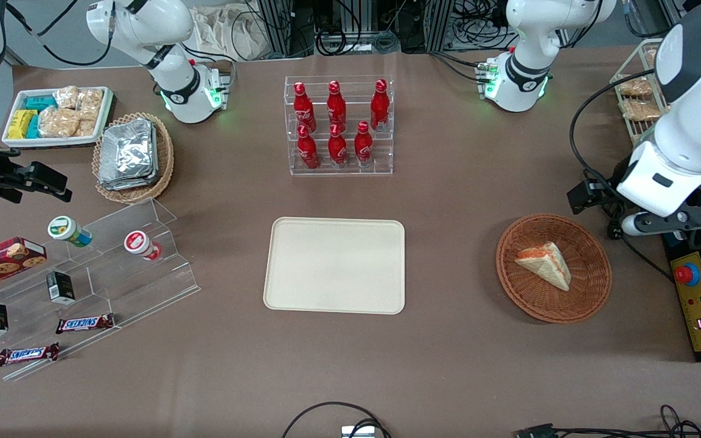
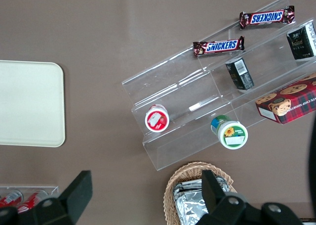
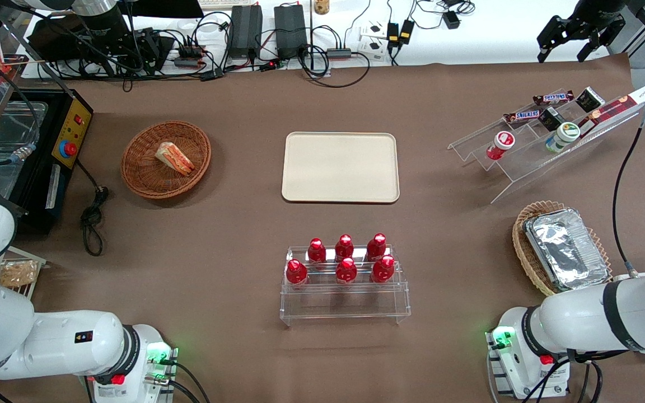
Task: Place sandwich from basket to tray
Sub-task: 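Move the left gripper down over the wrapped sandwich in the wicker basket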
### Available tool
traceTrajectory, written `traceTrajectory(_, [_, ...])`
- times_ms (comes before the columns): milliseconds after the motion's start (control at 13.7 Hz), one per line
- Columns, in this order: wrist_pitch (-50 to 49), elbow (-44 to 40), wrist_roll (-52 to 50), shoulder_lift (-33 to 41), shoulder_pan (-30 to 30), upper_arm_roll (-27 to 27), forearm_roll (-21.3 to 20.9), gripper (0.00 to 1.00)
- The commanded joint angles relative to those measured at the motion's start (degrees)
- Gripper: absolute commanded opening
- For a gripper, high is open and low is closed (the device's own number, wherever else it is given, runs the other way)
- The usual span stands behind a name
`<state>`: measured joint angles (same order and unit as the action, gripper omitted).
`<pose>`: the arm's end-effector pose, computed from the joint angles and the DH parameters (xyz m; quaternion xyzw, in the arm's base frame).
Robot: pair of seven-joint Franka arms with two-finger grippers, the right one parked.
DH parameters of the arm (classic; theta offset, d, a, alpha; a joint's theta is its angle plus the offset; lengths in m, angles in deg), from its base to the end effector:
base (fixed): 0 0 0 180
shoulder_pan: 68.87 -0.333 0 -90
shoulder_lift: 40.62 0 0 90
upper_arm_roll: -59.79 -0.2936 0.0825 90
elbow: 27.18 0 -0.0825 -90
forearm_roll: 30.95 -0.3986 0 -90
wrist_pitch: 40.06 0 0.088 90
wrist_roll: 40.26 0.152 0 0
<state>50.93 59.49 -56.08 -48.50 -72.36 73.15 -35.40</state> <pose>0.5978 -0.0852 0.5082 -0.9980 -0.0507 0.0234 0.0288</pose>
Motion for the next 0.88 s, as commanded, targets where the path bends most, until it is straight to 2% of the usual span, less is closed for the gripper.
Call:
traceTrajectory(0, [1.5, -0.8, -2.2, -2.5, -0.6, 0.2, 0.0, 0.99])
traceTrajectory(146, [2.5, -0.5, -10.7, -4.8, -0.8, 0.2, 0.4, 0.99])
traceTrajectory(365, [10.3, 3.5, -26.1, -7.6, -0.9, 0.1, -0.2, 0.99])
traceTrajectory(802, [32.6, 23.2, -34.5, -7.4, -0.9, -3.3, -2.5, 0.99])
